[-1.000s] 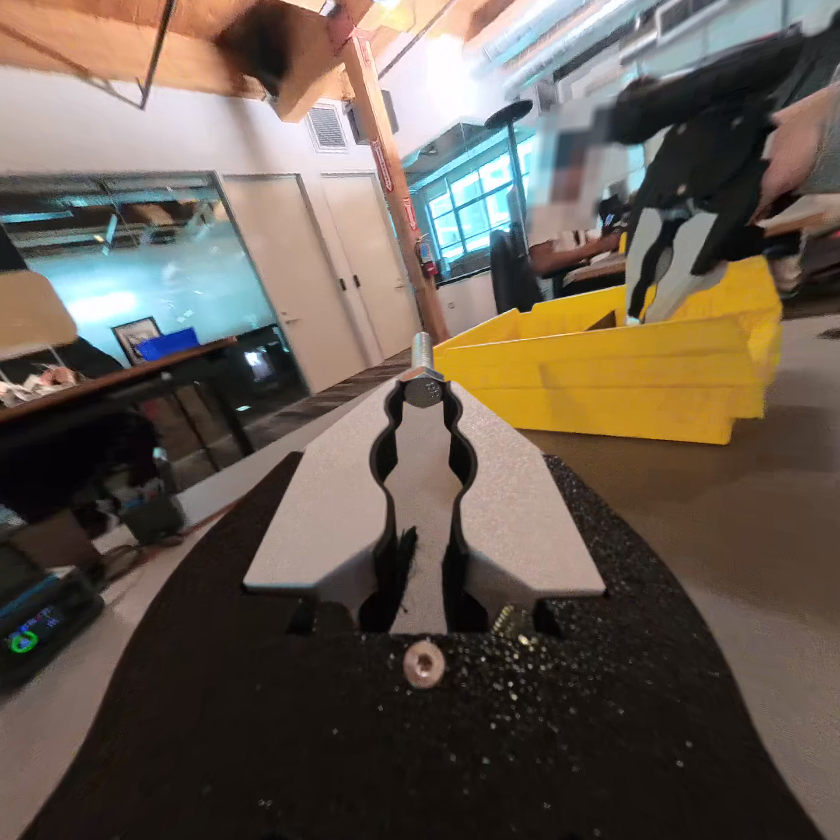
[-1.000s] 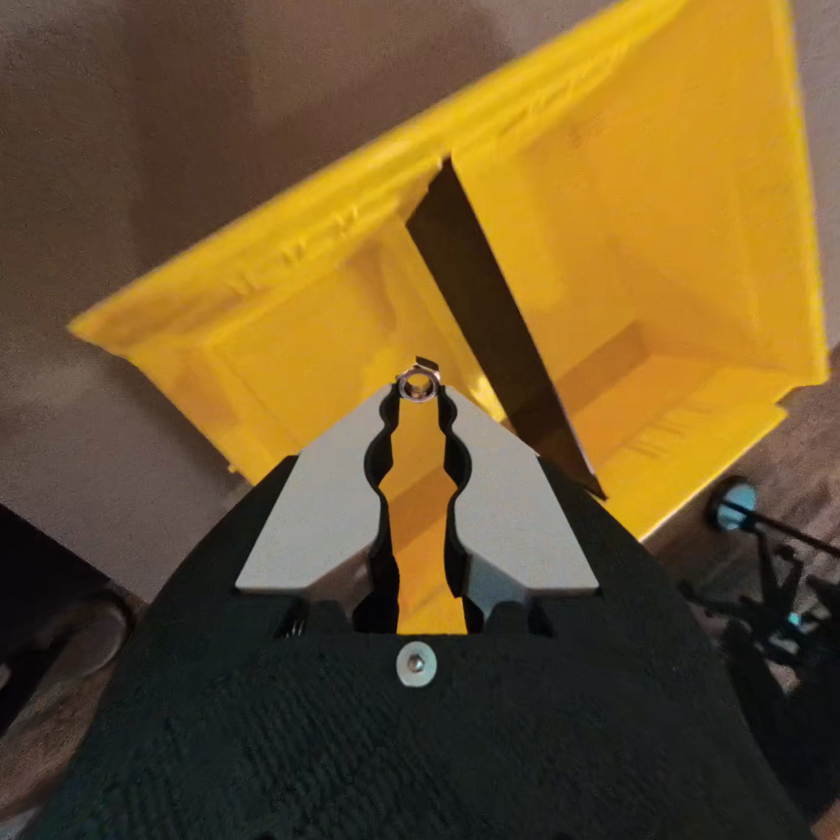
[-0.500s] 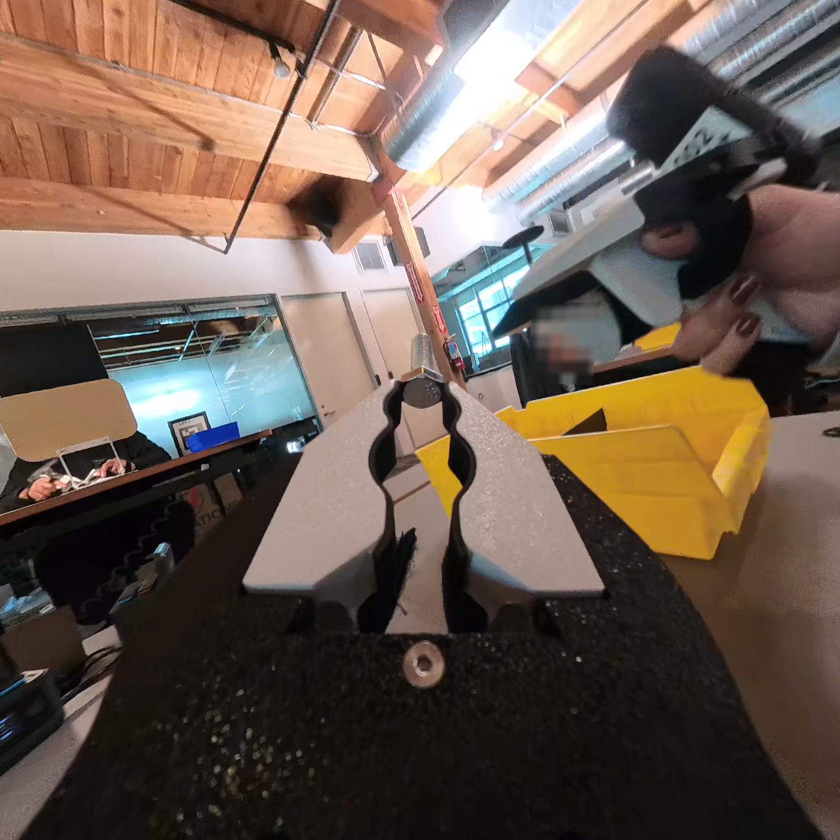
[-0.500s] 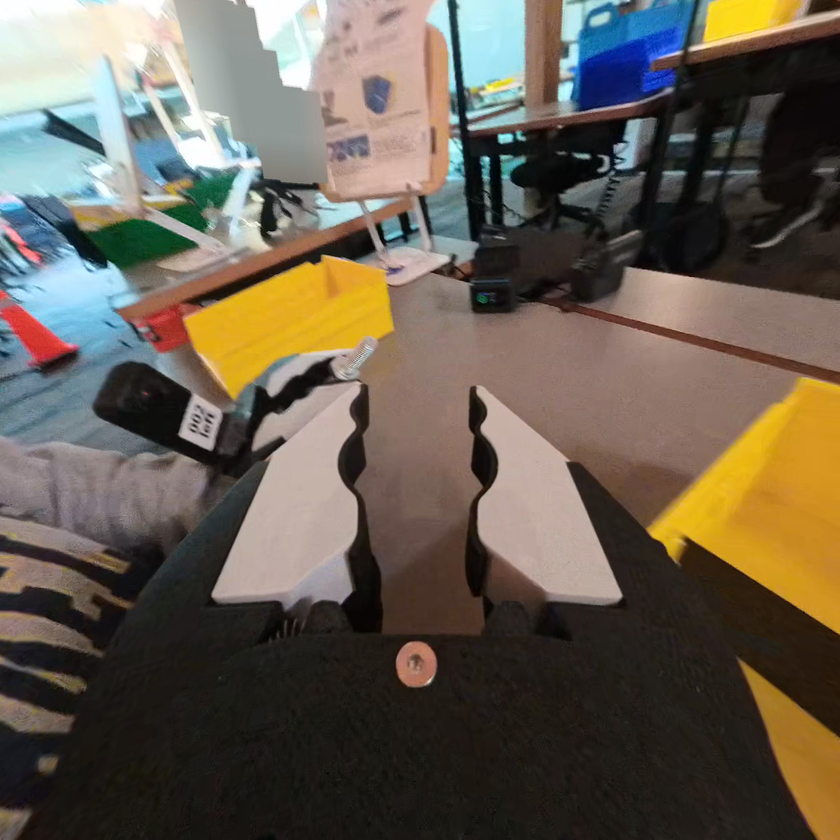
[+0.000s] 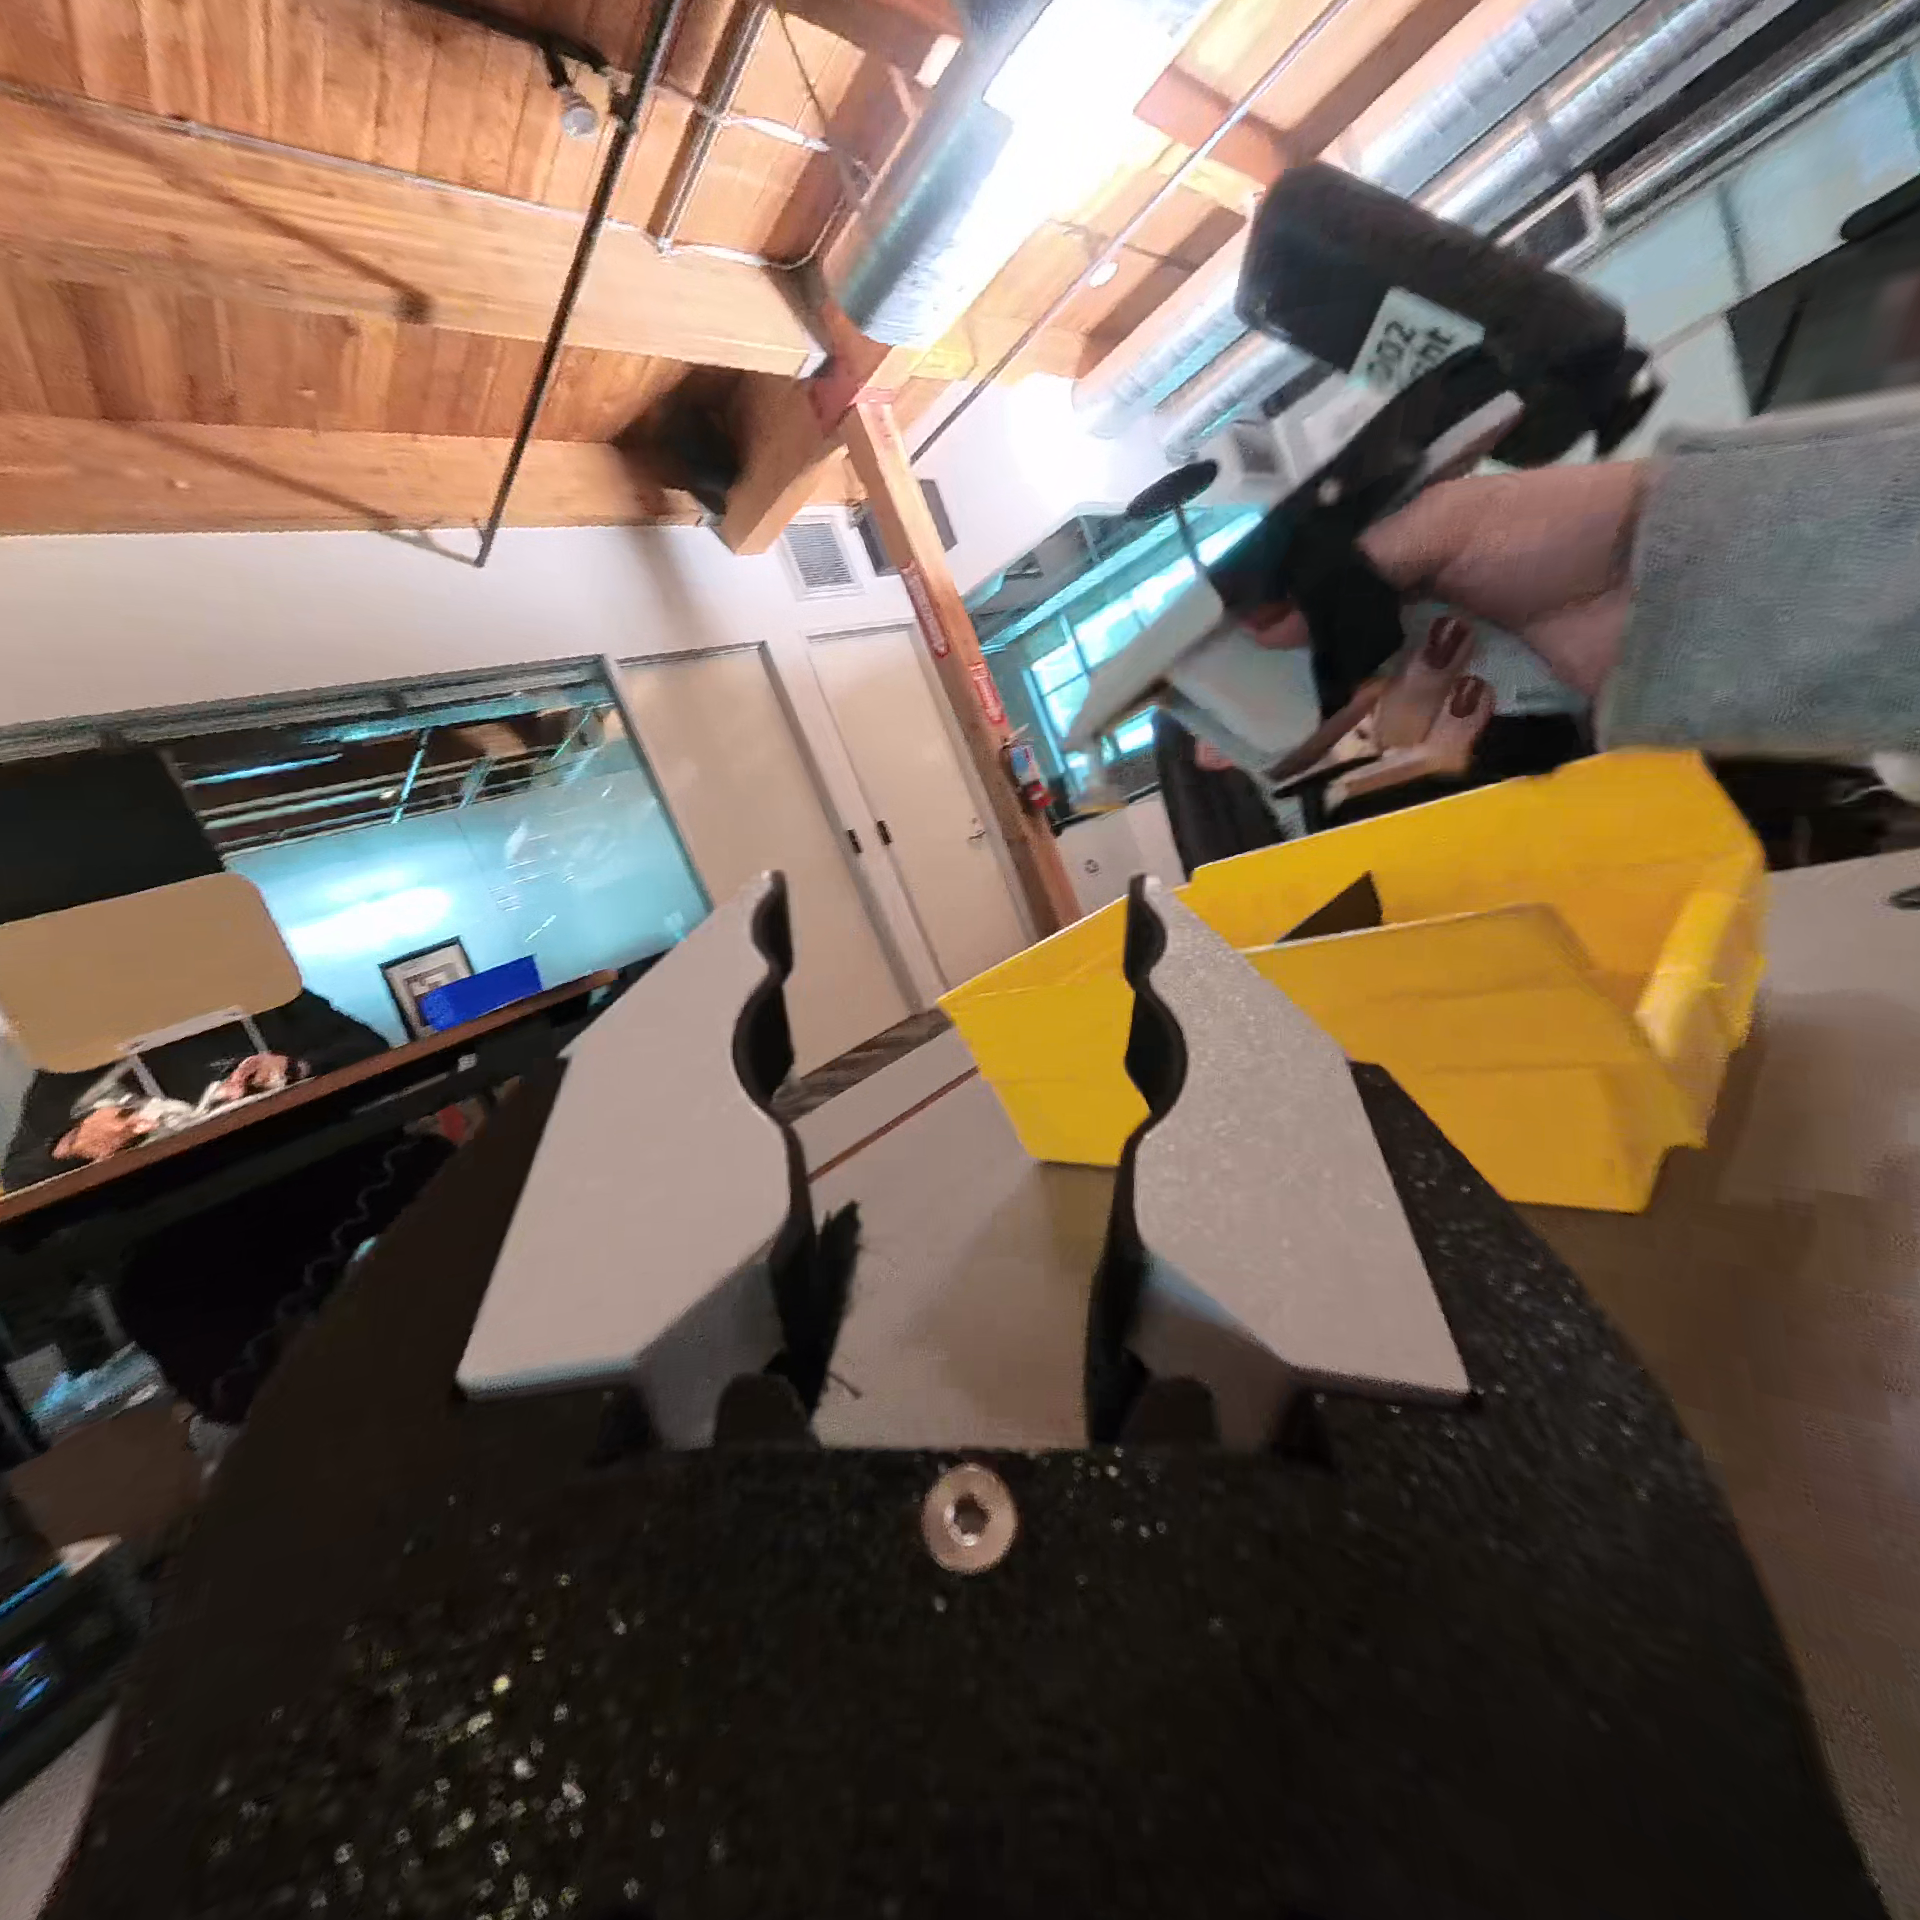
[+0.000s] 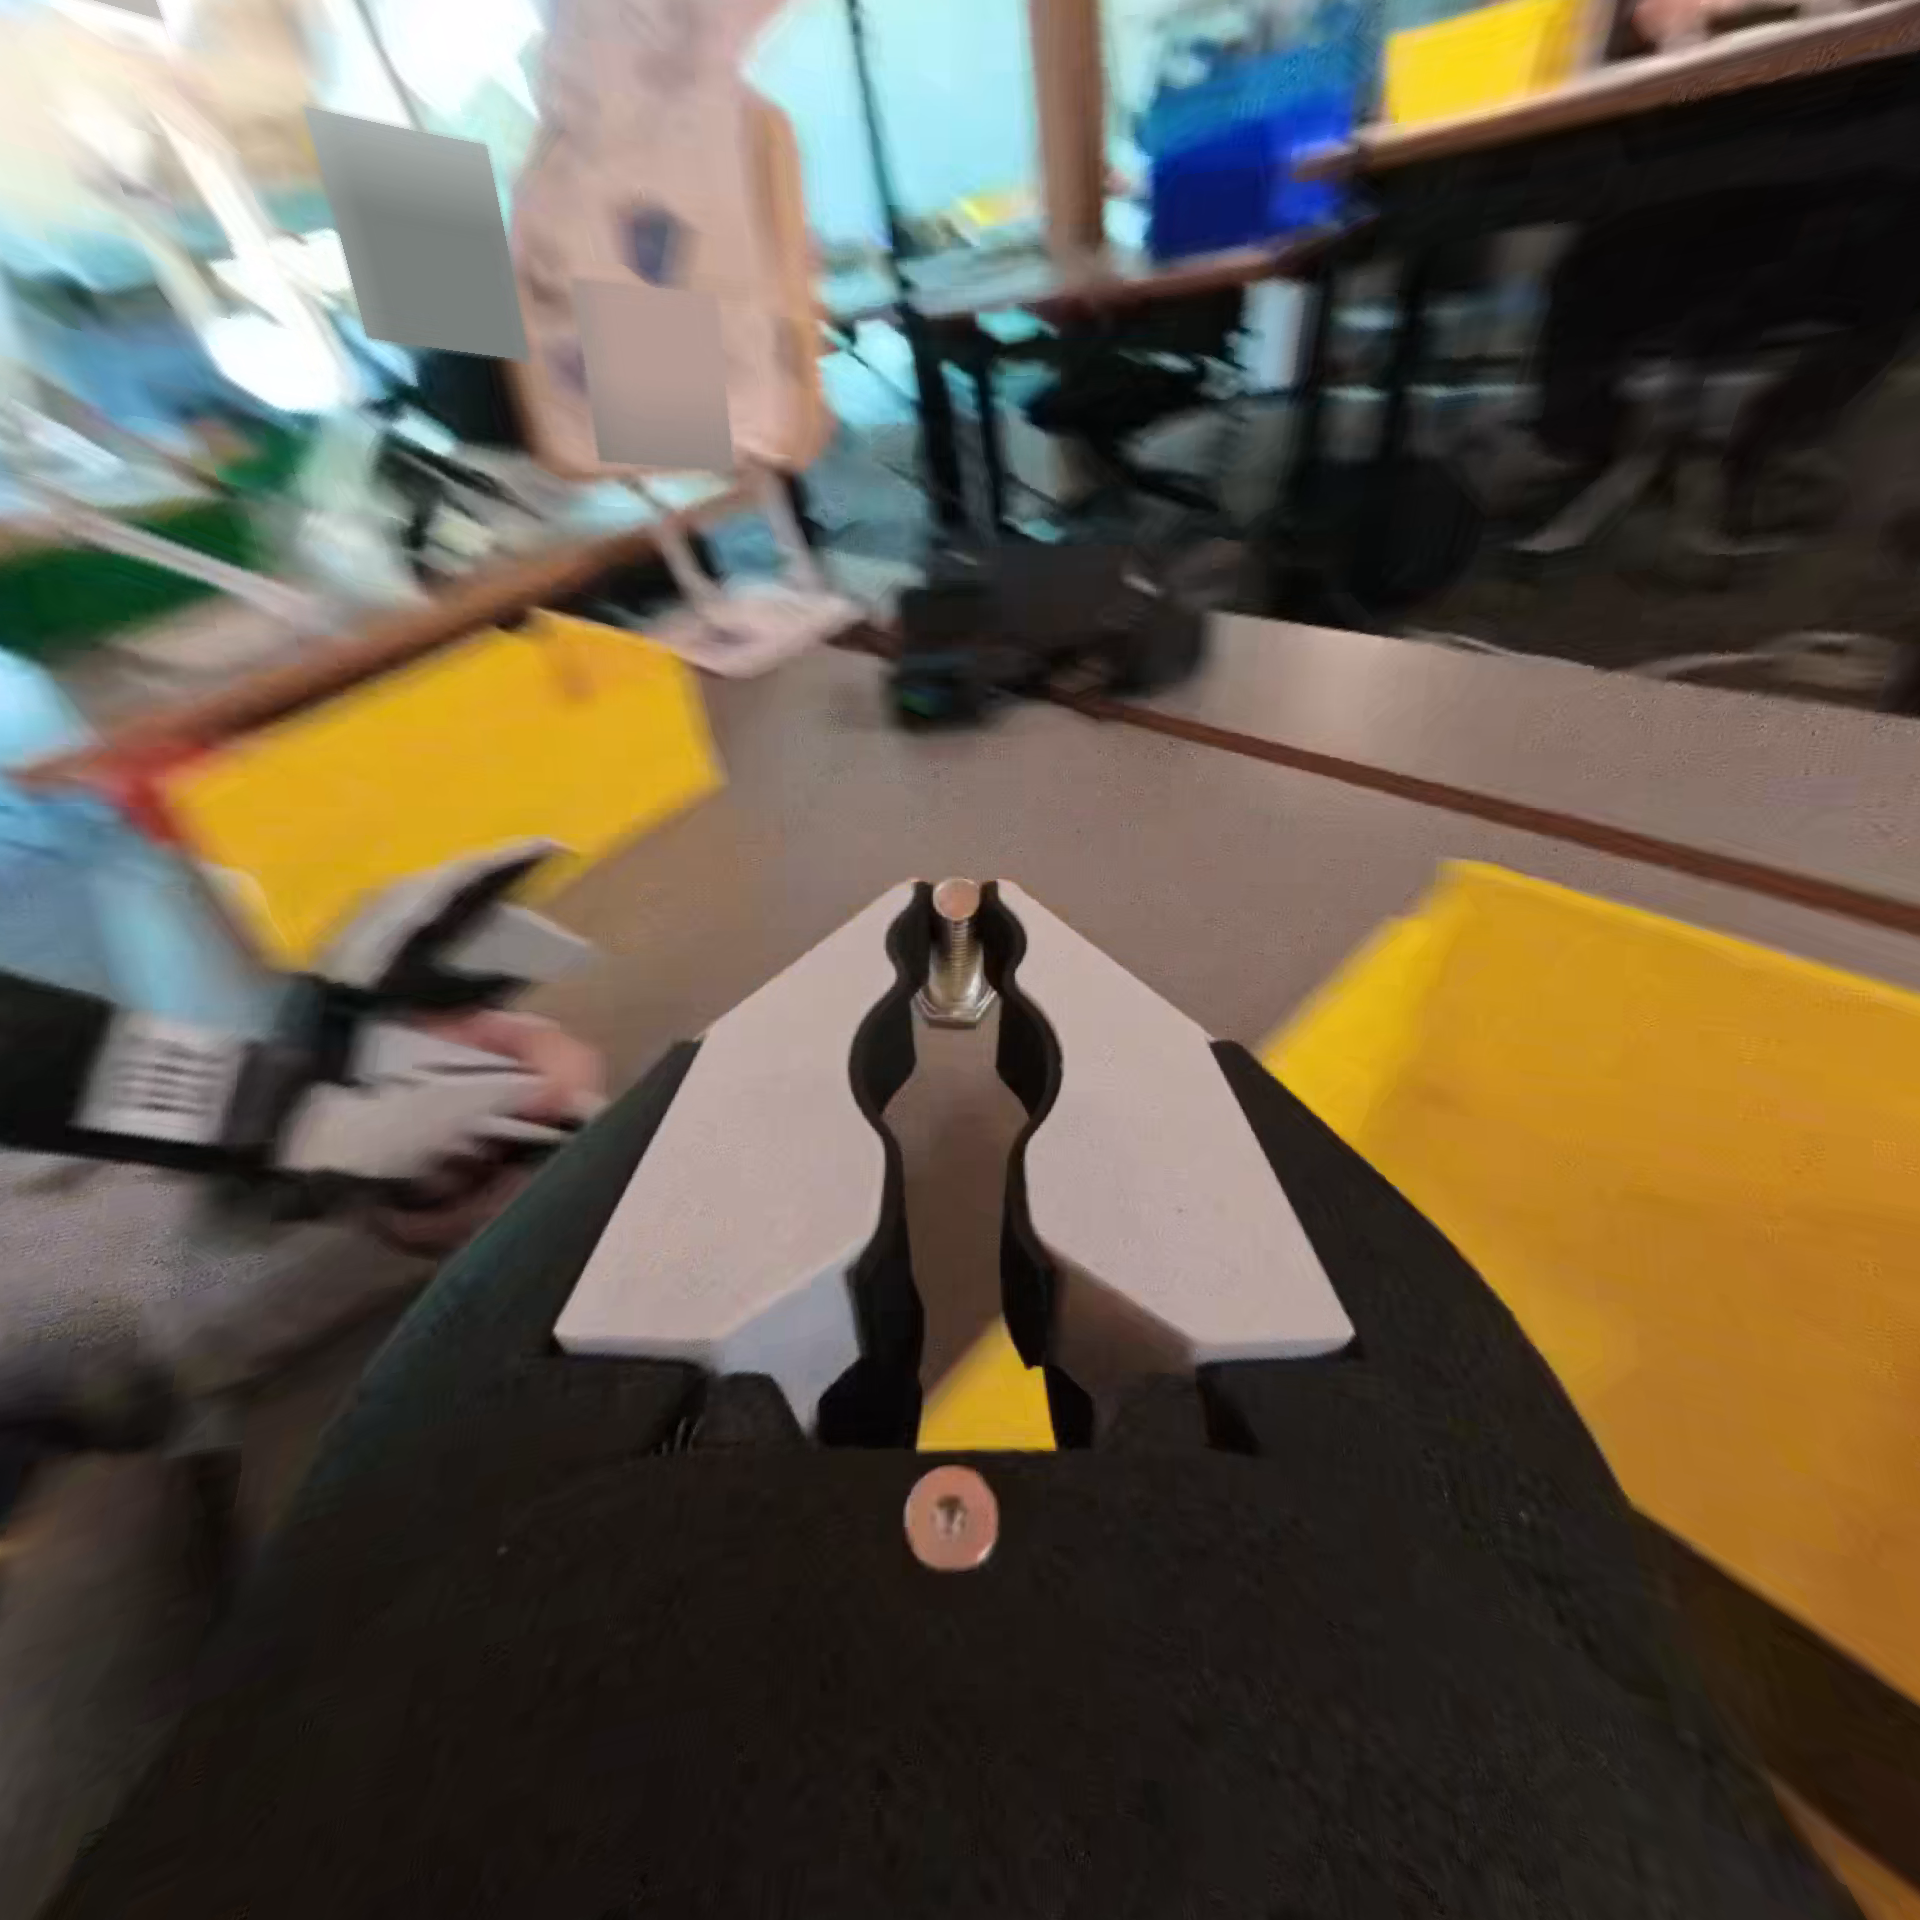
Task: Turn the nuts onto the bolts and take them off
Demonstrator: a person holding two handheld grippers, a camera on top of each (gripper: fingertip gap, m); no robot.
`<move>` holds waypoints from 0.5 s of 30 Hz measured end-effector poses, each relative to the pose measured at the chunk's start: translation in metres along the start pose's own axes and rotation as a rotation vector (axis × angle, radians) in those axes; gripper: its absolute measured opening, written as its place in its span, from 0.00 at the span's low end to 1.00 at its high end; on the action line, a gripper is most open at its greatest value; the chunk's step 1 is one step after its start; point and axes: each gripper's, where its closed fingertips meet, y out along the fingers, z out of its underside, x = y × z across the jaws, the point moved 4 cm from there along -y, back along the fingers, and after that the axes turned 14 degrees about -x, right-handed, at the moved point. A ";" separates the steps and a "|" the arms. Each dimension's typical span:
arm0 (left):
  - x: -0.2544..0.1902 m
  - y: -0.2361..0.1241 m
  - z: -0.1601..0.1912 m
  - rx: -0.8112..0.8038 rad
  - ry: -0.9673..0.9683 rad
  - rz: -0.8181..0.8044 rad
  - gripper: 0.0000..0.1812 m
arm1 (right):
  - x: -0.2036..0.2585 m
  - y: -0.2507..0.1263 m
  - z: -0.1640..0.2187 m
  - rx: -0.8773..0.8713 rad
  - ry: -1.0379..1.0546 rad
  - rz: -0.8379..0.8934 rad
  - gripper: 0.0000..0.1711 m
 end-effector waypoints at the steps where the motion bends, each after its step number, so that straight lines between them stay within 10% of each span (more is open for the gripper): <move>1: 0.005 -0.003 0.005 0.024 0.003 -0.017 0.35 | -0.039 -0.003 0.005 0.150 -0.128 0.124 0.04; 8: 0.022 -0.009 0.029 0.134 -0.065 -0.085 0.46 | -0.154 0.007 0.088 1.018 -0.246 0.191 0.05; 15: 0.020 -0.012 0.038 0.245 -0.148 -0.052 0.57 | -0.163 0.012 0.109 1.099 -0.225 0.209 0.29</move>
